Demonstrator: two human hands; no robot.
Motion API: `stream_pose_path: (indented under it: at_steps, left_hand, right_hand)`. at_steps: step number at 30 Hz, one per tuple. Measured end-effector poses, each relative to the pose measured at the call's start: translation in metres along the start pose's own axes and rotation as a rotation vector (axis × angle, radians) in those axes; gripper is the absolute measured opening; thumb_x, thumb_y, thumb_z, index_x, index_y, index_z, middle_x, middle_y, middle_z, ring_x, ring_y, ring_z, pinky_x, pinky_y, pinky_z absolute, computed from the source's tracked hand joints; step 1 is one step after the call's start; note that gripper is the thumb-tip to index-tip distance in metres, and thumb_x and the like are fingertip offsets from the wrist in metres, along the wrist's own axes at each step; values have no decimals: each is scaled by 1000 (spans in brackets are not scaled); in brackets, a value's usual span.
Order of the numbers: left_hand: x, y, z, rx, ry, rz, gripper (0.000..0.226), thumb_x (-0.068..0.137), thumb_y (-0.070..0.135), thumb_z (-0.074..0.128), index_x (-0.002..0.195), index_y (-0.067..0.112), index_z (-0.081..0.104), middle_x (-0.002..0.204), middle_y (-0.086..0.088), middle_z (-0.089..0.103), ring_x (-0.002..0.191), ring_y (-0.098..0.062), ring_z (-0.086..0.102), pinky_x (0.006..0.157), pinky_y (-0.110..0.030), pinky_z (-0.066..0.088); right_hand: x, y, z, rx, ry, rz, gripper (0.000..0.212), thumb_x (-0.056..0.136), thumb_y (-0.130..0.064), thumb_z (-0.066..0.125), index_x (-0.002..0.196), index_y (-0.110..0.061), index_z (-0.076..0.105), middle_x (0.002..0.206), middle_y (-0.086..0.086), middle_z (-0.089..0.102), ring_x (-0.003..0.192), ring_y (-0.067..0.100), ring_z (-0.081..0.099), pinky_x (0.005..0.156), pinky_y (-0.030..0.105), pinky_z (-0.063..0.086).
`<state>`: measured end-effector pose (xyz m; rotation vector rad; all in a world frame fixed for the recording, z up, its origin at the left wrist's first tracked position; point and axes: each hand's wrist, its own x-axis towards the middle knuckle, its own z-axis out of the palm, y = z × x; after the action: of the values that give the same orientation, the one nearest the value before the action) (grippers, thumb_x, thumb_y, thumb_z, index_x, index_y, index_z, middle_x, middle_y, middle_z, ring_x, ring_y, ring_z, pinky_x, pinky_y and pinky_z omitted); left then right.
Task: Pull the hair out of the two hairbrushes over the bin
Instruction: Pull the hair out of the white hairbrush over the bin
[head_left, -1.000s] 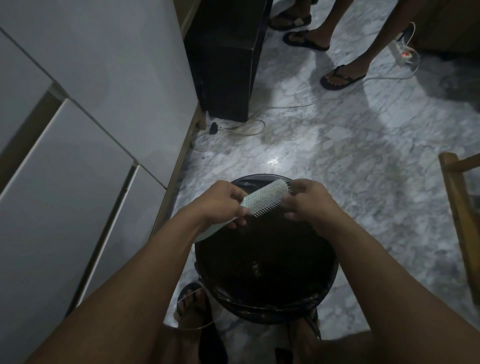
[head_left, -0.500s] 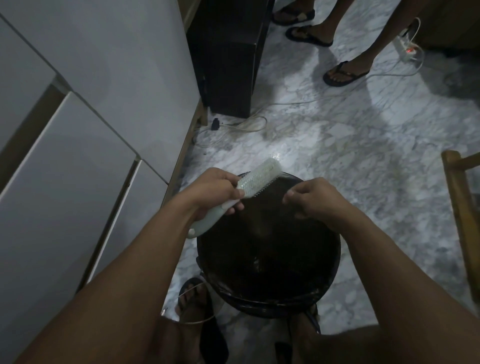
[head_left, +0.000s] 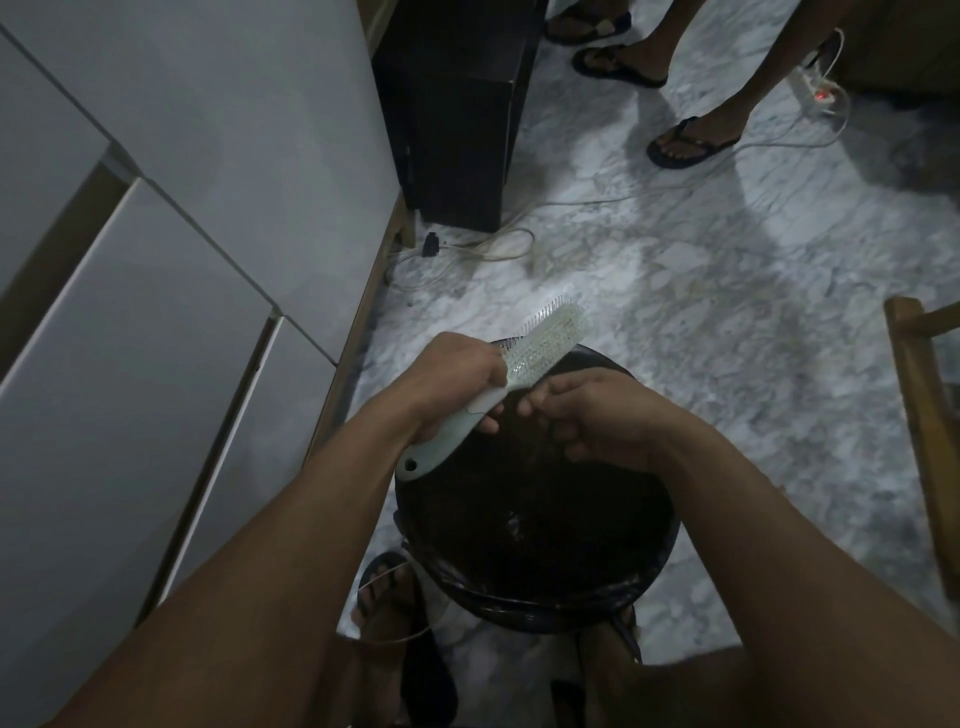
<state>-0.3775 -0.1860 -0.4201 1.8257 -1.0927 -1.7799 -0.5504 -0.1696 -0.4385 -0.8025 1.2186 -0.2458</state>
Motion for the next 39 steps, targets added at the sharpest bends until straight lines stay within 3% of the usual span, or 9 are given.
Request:
stream_pose_path:
  at_steps: [4,8,12,15,19,22,26,33,39]
  left_hand:
    - [0,-1,-6,34,97,69,24,85,-5,55,70,12,63,81,-16,63,64,-23,61,50,-30,53]
    - [4,-1,-9,-64,218,104,28,84,-6,56,66,15,62,79,-14,61,70,-26,60,63,-38,55]
    - [11,-2,-14,-148,263,75,20,85,-6,56,78,9,68,82,-14,62,67,-23,60,55,-31,56]
    - [11,-4,-13,-118,192,57,19,87,-6,58,87,10,68,89,-13,64,67,-22,62,52,-29,58]
    - [10,-8,-7,-40,98,52,24,88,-6,59,78,13,69,86,-12,67,67,-20,64,56,-31,59]
    - [10,-10,-6,-41,48,37,21,89,-5,60,80,11,71,92,-15,68,70,-21,66,57,-30,60]
    - [11,-14,-2,-19,-9,47,12,86,-4,66,86,6,72,94,-14,68,73,-22,68,61,-33,61]
    - [10,-18,2,-4,-15,74,15,78,-2,77,77,13,75,87,-12,73,70,-21,69,67,-39,62]
    - [18,-20,1,-57,187,76,22,77,-3,77,74,18,71,99,-11,71,81,-24,69,68,-37,62]
  right_hand:
    - [-3,0,-7,-173,45,8,27,92,-1,43,74,-12,59,58,1,48,47,10,39,47,22,33]
    - [-9,1,-9,-716,67,105,28,89,-5,46,70,-14,65,63,2,58,53,15,50,47,21,43]
    - [-4,11,-4,-950,13,323,21,85,-4,51,87,-4,72,79,12,66,62,23,60,54,27,53]
    - [5,16,-5,-958,160,200,22,85,-12,58,102,-3,70,87,11,74,70,28,70,69,34,57]
    - [16,16,-11,-618,437,-9,37,87,-25,65,120,-11,57,95,9,70,68,18,70,68,32,55]
    - [14,7,-9,-80,396,-83,39,89,-14,64,125,-8,51,111,7,61,70,15,68,56,28,49]
    - [1,-4,-3,245,232,-115,6,91,-6,62,88,-1,61,77,7,67,69,15,67,60,29,48]
    - [2,1,-3,159,374,-48,10,88,-3,63,79,-2,68,70,9,71,59,14,65,61,29,56]
    - [8,5,-12,-103,542,-56,23,83,5,57,66,-7,66,59,7,64,50,15,58,55,31,58]
